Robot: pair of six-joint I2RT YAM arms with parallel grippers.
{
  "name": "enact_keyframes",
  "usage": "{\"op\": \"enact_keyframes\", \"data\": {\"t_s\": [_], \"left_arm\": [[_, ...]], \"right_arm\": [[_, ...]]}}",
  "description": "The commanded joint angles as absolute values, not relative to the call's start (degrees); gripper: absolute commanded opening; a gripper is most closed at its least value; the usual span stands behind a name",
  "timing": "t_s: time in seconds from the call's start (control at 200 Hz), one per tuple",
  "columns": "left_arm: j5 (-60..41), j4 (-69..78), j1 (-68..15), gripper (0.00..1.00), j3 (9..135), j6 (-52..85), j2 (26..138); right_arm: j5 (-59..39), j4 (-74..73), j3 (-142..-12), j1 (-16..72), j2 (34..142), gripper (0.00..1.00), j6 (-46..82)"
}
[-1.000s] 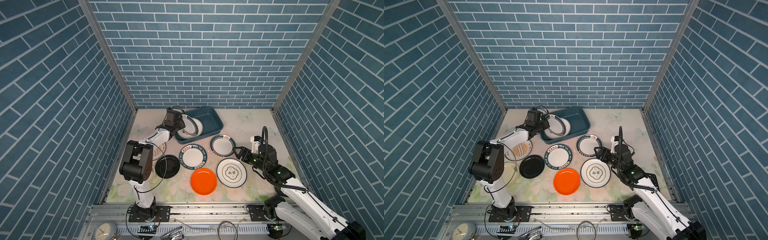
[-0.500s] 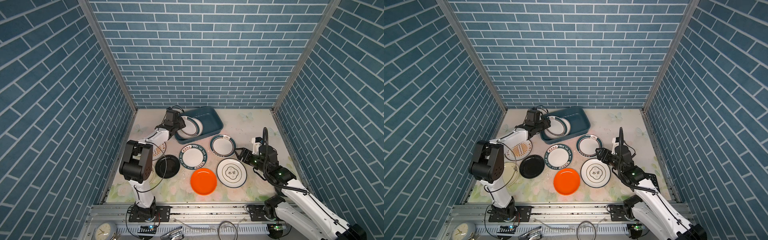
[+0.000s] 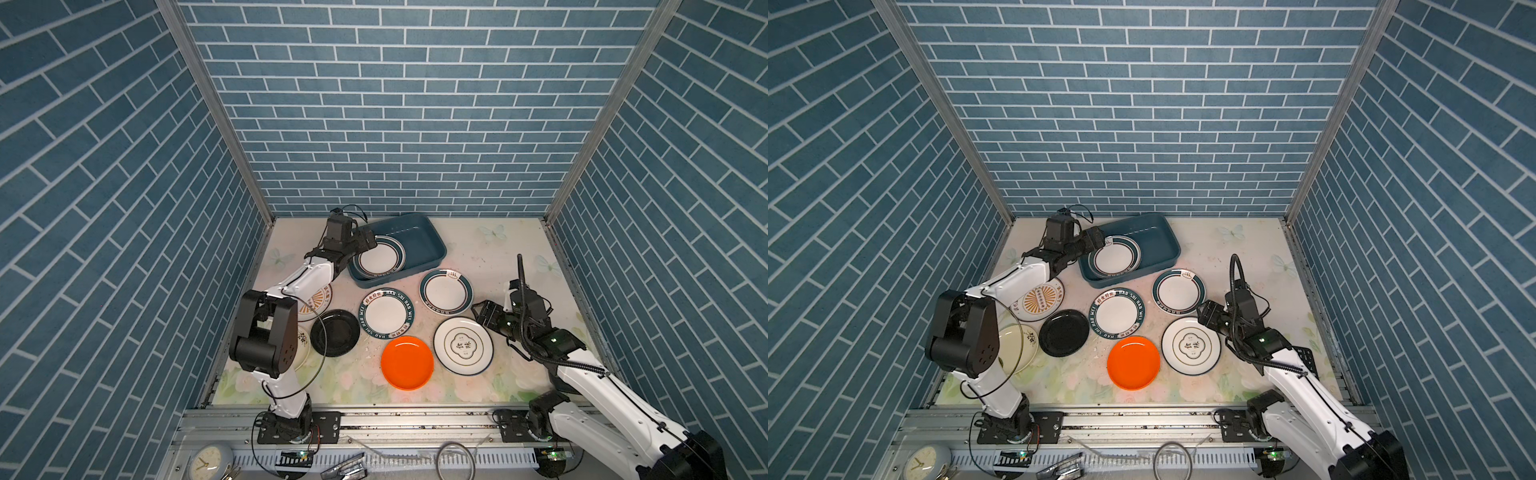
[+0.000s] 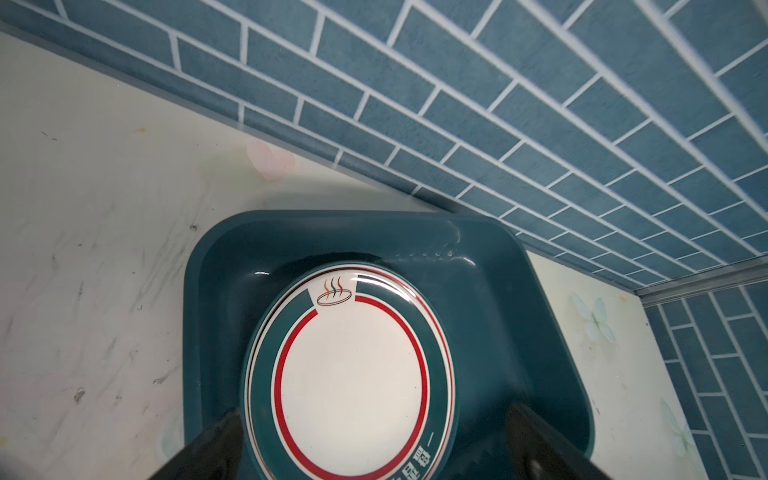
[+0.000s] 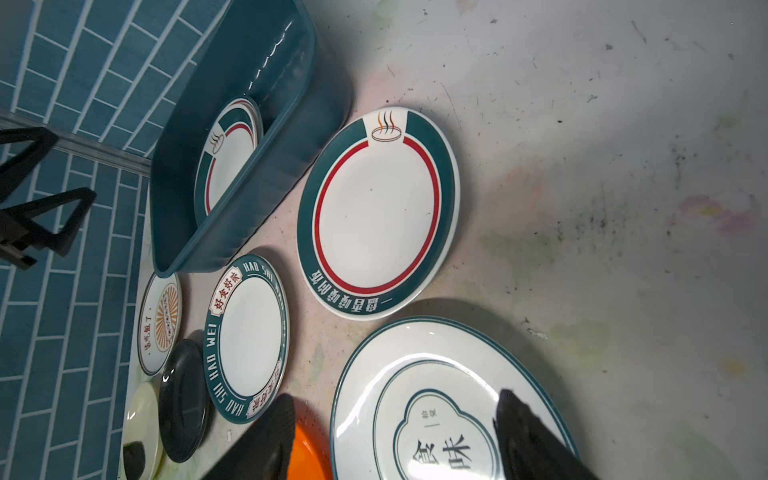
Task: Place the plates into the plastic bin on the countertop
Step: 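Move the right gripper to the next green-rimmed plate while the left withdraws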
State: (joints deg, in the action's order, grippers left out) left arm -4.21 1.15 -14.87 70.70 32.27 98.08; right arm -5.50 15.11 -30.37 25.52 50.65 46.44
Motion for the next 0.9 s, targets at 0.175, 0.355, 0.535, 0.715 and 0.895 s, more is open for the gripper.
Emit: {"op": "enact_keyframes", "data": {"t_s": [0.175,0.355,0.535,0.715,0.895], "left_arm": [[-6.0,4.8,-15.2,1.0,63.0,33.9,89.4],[-7.6,5.3,-16.9,1.0,58.2,35.3,83.6],[-10.0,4.9,-18.4,0.99,52.8,37.2,77.3],[-11.9,5.2,-18.7,1.0,47.1,39.2,71.7],[-11.9,3.9,-18.7,0.99,44.2,39.4,68.8]], "right_arm": [[-11.4,16.5,-33.3,20.2,53.7,0.76,45.5],[-14.4,15.3,-34.8,16.2,58.9,0.76,43.1],[-18.7,10.4,-36.4,14.3,66.1,0.74,42.7],[-20.0,6.4,-38.4,13.9,73.7,0.72,42.5],[-20.6,1.6,-39.3,13.7,79.0,0.7,42.6]]}}
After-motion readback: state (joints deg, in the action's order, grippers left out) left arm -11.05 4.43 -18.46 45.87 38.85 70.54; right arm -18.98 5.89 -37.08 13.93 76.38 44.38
